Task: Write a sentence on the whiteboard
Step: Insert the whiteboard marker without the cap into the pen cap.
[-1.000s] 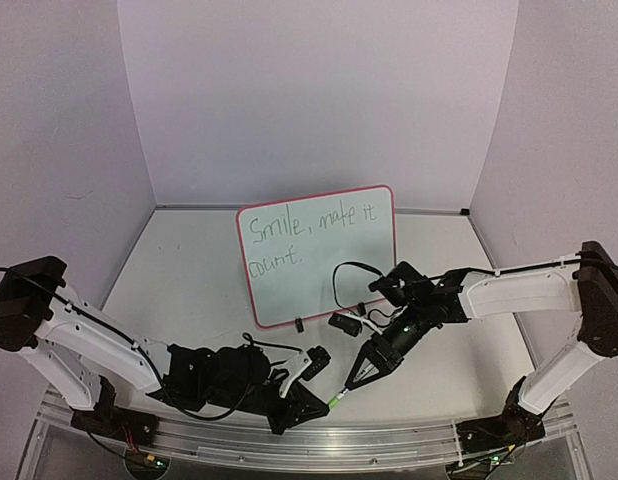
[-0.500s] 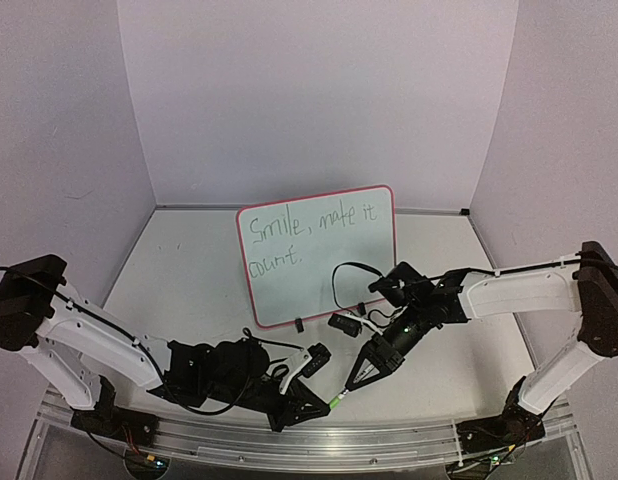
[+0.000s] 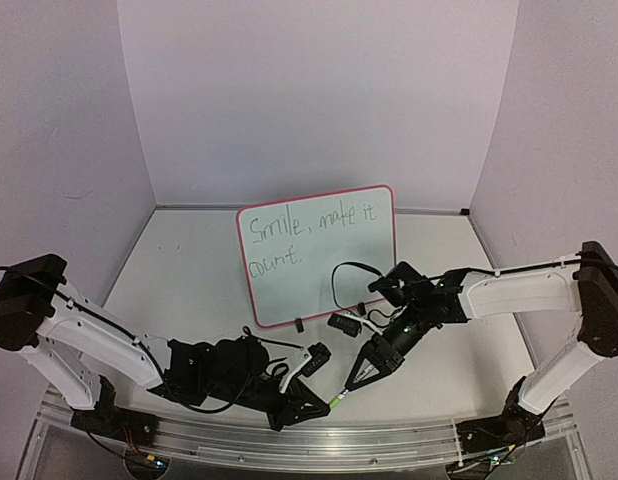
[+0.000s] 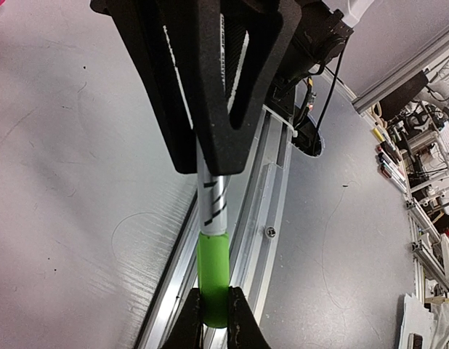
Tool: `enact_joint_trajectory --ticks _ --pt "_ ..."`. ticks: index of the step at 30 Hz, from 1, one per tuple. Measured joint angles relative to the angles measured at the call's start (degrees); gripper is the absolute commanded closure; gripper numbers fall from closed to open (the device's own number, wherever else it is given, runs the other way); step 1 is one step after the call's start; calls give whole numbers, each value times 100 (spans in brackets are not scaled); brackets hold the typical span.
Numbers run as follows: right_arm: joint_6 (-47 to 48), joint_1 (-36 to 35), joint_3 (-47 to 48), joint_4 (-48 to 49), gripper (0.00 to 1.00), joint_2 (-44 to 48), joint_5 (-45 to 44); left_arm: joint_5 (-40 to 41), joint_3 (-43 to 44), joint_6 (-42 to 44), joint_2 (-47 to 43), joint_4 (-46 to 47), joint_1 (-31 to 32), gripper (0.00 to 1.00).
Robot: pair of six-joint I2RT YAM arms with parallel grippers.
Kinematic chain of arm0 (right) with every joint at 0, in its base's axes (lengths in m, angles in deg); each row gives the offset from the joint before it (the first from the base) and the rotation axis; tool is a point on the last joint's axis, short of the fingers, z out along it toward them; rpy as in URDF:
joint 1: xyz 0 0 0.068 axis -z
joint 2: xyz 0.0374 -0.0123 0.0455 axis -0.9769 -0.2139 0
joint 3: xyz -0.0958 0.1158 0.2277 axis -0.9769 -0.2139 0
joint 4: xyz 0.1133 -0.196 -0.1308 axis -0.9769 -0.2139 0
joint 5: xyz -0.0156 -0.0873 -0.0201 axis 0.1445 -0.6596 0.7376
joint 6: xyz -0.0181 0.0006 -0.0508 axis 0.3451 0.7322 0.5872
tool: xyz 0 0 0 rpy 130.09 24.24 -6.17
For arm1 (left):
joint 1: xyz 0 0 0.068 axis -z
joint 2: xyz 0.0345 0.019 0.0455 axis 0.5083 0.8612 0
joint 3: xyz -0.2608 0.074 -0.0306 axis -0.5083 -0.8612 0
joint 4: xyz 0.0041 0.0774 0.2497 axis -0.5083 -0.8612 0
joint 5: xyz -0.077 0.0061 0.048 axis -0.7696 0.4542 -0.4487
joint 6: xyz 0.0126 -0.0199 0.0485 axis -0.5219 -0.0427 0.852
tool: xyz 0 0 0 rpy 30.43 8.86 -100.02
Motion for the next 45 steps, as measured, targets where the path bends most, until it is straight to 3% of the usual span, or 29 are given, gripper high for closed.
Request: enact_joint_trajectory --ticks 15,33,36,41,45 --pt "-5 -77 0 24 100 0 40 -478 11 -104 2 11 -135 100" --pt "-710 -140 0 321 100 -48 -215 -383 33 -4 26 -165 -200 100" --pt "-712 -143 0 343 100 -46 -307 -390 53 46 26 -249 -231 86" --pt "-711 -161 22 597 100 41 -701 -49 190 172 -103 -350 -374 42" --pt "-743 244 -12 696 100 492 -1147 578 246 160 -786 -576 -503 28"
